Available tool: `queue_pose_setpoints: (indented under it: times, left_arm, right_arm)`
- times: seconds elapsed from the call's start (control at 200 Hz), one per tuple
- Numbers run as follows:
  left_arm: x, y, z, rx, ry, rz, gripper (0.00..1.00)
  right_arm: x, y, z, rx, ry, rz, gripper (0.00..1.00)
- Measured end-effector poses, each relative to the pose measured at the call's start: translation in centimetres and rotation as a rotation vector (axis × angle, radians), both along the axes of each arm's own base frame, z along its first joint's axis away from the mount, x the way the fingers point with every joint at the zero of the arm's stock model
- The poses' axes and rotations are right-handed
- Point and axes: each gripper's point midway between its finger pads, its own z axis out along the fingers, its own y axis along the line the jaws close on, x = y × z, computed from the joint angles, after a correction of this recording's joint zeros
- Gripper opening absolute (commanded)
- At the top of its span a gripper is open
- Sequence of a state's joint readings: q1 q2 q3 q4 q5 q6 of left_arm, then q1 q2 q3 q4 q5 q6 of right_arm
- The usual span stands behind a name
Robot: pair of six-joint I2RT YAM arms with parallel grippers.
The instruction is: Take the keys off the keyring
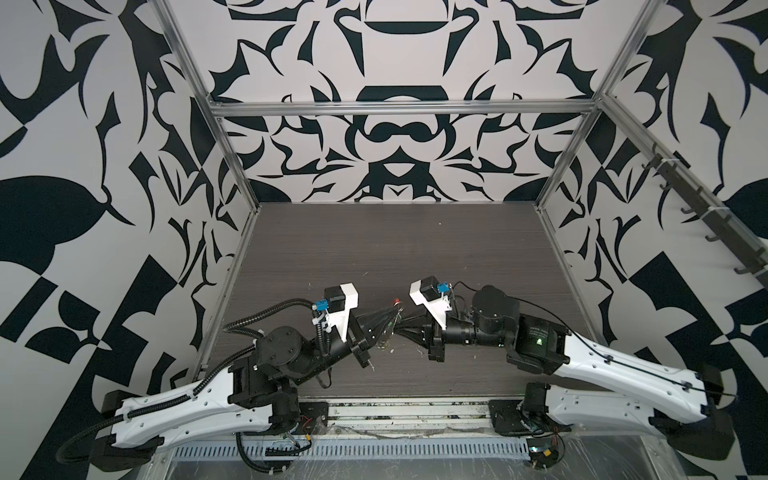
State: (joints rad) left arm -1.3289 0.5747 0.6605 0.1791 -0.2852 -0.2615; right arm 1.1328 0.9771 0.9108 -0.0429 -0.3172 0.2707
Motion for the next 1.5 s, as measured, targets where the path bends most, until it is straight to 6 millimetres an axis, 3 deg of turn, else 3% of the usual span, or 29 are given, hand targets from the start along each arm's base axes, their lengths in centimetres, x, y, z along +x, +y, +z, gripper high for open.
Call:
queue_pose_setpoints:
  times: [0.08,0.2,0.465,0.655,0.77,0.9,1.075,1.27,1.415,1.5]
  left_arm:
    - [-0.3,0.1,0.2,-0.005,-0.008,-0.016,0.00]
    - [-0.7,0.5,0.7,-0.020,-0.023,-0.033,0.00]
    - [-1.5,0.7,1.2,-0.026,-0.053,-0.070,0.00]
    - [-2.3,0.3,1.1,-0.019,-0.071,-0.114,0.00]
    - [-2.5,0.0,0.9,-0.008,-0.075,-0.128,0.00]
    - [-2.5,-0.1,0.7,0.000,-0.078,-0.133,0.00]
    - [-2.6,0.0,0.8,-0.004,-0.081,-0.134,0.00]
    - [-2.6,0.1,1.0,-0.010,-0.081,-0.133,0.00]
    - [-2.5,0.1,1.0,-0.010,-0.077,-0.130,0.00]
    - [-2.4,0.2,0.8,-0.001,-0.069,-0.125,0.20]
  right_arm:
    - [-0.3,-0.4,-0.2,-0.012,0.013,0.001,0.32]
    - [-1.0,-1.6,-0.2,-0.031,0.020,0.001,0.41]
    - [-1.6,-5.6,4.5,0.100,-0.041,-0.065,0.46]
    - [-0.9,-5.0,7.6,0.170,-0.072,-0.084,0.46]
    - [-0.5,-3.5,8.0,0.174,-0.073,-0.070,0.43]
    - [-0.2,-1.9,6.6,0.132,-0.050,-0.050,0.38]
    - [-0.7,-1.7,6.9,0.144,-0.049,-0.018,0.24]
    - [-1.1,-1.7,7.1,0.153,-0.041,0.004,0.00]
    - [-1.2,-1.7,7.1,0.154,-0.047,0.009,0.00]
    - [-1.2,-1.9,6.8,0.140,-0.045,0.007,0.00]
